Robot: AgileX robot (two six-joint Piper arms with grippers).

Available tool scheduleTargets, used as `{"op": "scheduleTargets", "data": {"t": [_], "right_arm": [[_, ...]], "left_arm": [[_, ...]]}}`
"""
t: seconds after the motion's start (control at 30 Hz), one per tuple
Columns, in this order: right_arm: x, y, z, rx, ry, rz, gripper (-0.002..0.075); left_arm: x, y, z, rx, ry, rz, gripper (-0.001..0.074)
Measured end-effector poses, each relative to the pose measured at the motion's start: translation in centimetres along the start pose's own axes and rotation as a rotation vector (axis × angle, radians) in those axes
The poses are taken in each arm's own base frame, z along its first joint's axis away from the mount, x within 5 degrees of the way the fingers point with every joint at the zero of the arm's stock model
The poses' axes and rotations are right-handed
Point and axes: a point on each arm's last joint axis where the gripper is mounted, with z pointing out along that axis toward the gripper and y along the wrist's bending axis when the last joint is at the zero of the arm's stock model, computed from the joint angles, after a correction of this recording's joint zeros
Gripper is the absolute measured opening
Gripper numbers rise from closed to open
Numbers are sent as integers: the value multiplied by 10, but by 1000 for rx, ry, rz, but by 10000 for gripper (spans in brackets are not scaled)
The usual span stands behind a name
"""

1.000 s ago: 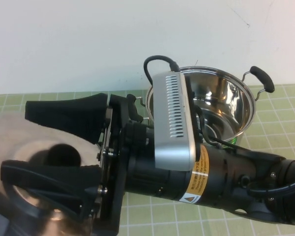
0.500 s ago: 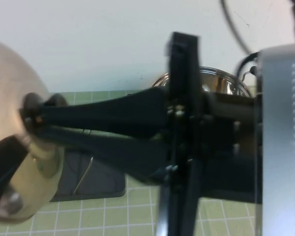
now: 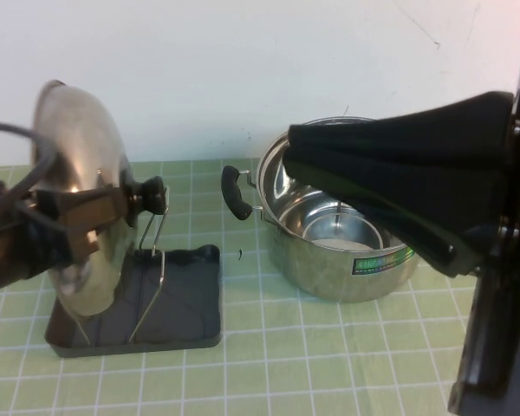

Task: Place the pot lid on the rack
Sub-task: Place the pot lid on the pot rack

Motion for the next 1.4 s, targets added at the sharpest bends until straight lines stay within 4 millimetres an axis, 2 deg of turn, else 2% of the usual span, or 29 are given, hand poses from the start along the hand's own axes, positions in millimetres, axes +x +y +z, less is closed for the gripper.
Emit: {"op": "scheduleTargets", "data": {"t": [0.13,0.43,0.7,0.77,0.9,1.0,1.1,1.23,1.4], "right_arm": [[1,1,0,-9,11,80,8],[4,1,0,0,26,103,7],[10,1,6,2,48,108,7],[11,1,7,2,53,110,7],[11,1,7,3,54,109,7],[11,1,7,3,54,109,7],[11,1,7,3,54,109,6],[12,-1,7,24,59,93,6],[13,-4,7,57,71,41,6]], "left_arm": [[0,14,19,-4,63,20,94],[13,46,54,-49,148,-12,94],[23,54,70,32,205,32,104],[24,54,70,33,206,39,160],[23,55,70,22,203,47,407],[21,55,71,15,195,85,538],[11,51,68,14,160,123,581],[-11,42,59,-18,94,212,587],[-39,32,38,-138,-22,342,582]]}}
